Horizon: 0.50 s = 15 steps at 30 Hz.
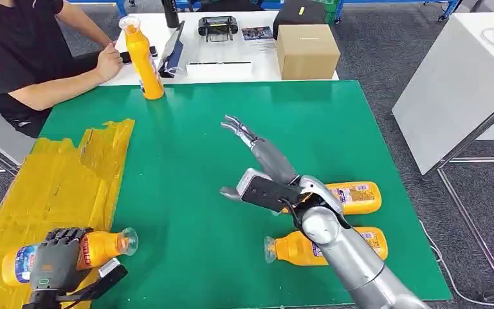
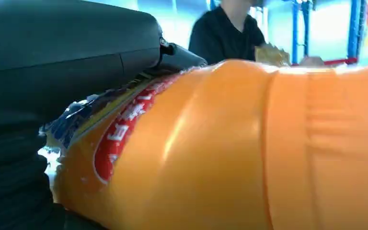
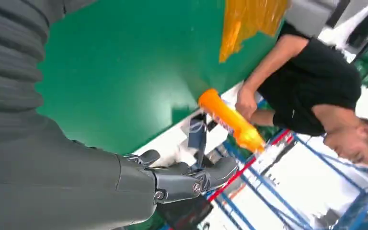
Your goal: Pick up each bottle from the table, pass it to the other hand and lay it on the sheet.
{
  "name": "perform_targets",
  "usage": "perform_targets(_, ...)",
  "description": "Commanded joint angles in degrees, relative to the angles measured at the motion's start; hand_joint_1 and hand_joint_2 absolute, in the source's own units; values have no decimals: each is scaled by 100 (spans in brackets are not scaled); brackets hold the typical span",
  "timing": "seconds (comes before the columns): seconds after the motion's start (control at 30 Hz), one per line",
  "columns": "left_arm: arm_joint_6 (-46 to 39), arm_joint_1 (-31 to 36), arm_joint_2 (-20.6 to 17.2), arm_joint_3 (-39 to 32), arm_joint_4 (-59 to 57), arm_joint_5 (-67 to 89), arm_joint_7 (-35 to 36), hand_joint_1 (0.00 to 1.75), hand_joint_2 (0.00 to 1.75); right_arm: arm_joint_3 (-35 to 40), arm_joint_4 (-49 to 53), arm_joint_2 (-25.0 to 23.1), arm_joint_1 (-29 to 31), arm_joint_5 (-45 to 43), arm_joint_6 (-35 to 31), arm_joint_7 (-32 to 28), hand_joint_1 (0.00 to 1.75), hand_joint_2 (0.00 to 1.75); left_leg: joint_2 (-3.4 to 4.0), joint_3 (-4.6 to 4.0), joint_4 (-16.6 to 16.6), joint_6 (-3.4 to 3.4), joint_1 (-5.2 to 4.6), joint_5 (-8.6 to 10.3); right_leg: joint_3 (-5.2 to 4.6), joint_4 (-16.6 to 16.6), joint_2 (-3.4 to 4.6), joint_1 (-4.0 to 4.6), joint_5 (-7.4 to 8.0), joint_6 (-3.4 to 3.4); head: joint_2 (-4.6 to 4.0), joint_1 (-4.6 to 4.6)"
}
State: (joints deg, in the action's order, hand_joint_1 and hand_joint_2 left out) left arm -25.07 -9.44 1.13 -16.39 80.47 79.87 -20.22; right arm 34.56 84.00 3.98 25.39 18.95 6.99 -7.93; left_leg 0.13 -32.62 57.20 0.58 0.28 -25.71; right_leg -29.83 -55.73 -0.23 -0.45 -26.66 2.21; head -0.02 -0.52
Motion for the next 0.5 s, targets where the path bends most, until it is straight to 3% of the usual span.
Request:
perform_targets(0.03,238,350,-398,146,-1253,502,584,0,175,215,271,569,83,-57,84,-63,0,175,-6,18,-8,-2,3,-2,20,10,-3,4,-2,-5,0,2)
perform_targets(0.27,614,386,-612,304,-1241,324,609,0,175,-11,-13,745,-103,14,84,-123,0,175,-8,38,-10,-1,0,3,41,7,-7,2,2,-4,0,0)
perform_targets(0.5,763,225,-572,223,-830,-216,401,0,175,-304,184,751,-471,170,-110,-296,0,175,0,70,-10,-2,3,1,70,7,3,4,3,-5,0,0)
